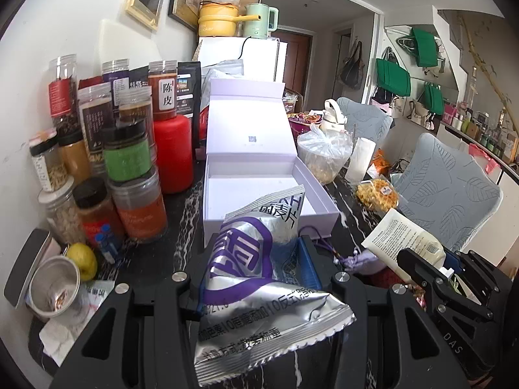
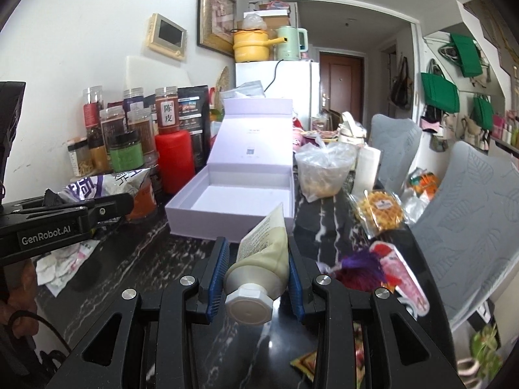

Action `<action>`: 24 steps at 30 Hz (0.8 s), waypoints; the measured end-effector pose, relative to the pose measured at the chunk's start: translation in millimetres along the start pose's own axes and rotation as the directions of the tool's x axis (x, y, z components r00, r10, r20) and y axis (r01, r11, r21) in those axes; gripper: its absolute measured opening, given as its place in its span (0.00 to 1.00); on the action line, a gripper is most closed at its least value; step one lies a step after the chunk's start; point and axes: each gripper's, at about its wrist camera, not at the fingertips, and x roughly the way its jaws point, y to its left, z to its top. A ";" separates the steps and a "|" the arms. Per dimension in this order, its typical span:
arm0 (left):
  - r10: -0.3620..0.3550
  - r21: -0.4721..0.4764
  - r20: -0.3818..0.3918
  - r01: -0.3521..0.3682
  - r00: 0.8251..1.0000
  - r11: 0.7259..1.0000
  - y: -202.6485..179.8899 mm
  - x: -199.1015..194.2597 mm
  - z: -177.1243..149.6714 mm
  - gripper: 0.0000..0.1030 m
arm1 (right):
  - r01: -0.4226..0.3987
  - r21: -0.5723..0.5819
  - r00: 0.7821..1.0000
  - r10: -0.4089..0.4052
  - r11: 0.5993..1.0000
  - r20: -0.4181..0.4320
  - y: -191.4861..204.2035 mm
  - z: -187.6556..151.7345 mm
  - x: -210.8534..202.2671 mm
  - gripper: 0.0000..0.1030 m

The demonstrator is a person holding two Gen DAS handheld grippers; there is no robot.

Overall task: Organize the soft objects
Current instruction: 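Carry the packet in the left tool and bottle in the right tool toward the white box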

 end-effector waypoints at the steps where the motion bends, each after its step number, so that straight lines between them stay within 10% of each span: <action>1: -0.001 0.002 0.001 0.001 1.000 1.000 0.2 2.4 4.9 0.45 | 0.000 0.000 1.000 0.000 1.000 0.000 -0.8 4.4 2.7 0.33; 24: -0.031 0.055 0.069 0.027 0.997 0.998 -0.8 78.2 118.4 0.45 | 0.000 -0.039 0.998 0.003 0.999 0.067 -16.0 117.3 86.7 0.33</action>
